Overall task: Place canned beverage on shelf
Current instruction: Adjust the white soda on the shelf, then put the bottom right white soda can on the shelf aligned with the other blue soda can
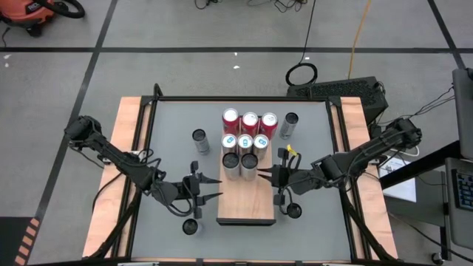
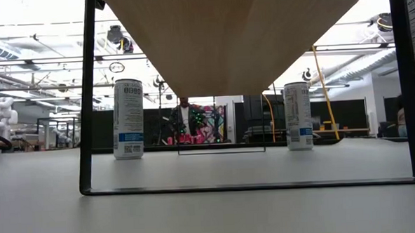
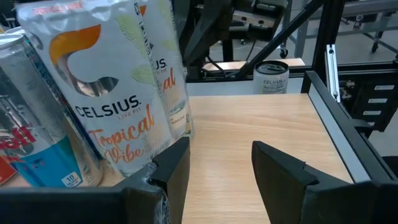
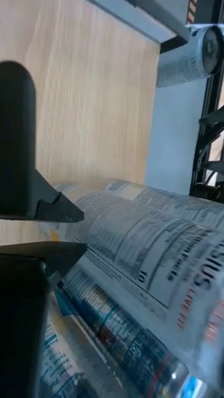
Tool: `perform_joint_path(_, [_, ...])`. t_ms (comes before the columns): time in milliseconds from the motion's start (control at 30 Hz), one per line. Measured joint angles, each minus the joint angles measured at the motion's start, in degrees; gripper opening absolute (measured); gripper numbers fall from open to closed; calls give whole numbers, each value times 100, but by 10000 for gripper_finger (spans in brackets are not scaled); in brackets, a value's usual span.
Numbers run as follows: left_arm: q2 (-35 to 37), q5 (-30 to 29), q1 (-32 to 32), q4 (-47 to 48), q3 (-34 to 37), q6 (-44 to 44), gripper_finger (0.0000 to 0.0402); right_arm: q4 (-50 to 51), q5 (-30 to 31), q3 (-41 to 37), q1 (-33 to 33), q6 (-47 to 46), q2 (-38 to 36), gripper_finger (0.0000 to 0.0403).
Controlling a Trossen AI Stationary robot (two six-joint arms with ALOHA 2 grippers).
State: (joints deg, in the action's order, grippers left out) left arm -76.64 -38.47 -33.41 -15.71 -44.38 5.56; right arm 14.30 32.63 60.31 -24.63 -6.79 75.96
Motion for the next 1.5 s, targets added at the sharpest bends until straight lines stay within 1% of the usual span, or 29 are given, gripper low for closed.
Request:
perform_joint_path(133, [0, 1, 0, 0, 0, -9, 170, -19, -280, 0, 90, 42, 129, 0])
perform_joint_path(300, [0, 1, 0, 43, 0, -29, 170, -32, -285, 0, 99, 44, 174, 0])
perform_joint_path(433, [0, 1, 0, 124, 0, 9, 170, 16, -278, 17, -46, -63, 15, 0])
perform_joint_path(567, [0, 1, -36, 126, 0, 9, 170, 660, -289, 371, -363, -560, -162, 0])
perform_joint_path(700, [-2, 1, -94, 125, 0, 13, 170, 1807, -286, 837, -811, -1331, -159, 0])
perform_joint_path(867, [-2, 3, -162, 121, 0, 53, 170, 2672, -390, 1211, -1425, -2334, -159, 10])
perform_joint_path(967, [-2, 4, -162, 123, 0, 157, 170, 3041, -652, 1381, -1723, -3050, -159, 31])
perform_joint_path(1067, [-2, 6, -161, 122, 0, 164, 170, 3244, -1007, 1405, -1978, -3607, -157, 62])
perform_joint_path(1167, [-2, 8, -162, 121, 0, 166, 170, 3377, -1066, 1407, -2228, -4065, -145, 100])
perform_joint_path(1300, [-2, 10, -162, 121, 0, 162, 170, 3504, -1183, 1408, -2490, -4364, -118, 160])
perform_joint_path(1500, [-4, 13, -160, 121, 0, 160, 170, 3751, -1080, 1408, -2639, -4854, -94, 267])
